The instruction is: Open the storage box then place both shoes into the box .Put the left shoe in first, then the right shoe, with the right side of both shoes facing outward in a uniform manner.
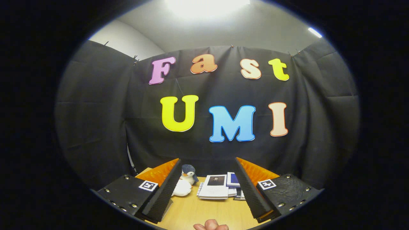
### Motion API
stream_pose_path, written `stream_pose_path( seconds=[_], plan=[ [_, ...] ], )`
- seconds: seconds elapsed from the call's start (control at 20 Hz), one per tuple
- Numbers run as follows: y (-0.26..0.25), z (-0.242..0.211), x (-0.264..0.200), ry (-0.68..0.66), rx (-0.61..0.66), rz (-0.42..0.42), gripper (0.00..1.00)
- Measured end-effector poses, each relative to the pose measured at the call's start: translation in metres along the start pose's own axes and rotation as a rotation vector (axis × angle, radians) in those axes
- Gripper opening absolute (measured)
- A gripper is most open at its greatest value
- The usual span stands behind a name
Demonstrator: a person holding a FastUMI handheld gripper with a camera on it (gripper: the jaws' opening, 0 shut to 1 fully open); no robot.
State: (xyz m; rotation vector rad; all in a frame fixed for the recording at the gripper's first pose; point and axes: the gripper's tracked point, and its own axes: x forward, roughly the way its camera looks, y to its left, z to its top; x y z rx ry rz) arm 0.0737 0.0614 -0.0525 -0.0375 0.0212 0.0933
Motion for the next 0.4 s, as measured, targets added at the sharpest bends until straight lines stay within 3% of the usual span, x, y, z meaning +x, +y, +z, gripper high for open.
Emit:
stream_pose_path(
  seconds=[0.4],
  plan=[
    [-0.017, -0.008, -0.009, 0.002, 0.003, 0.017, 0.98]
  ],
)
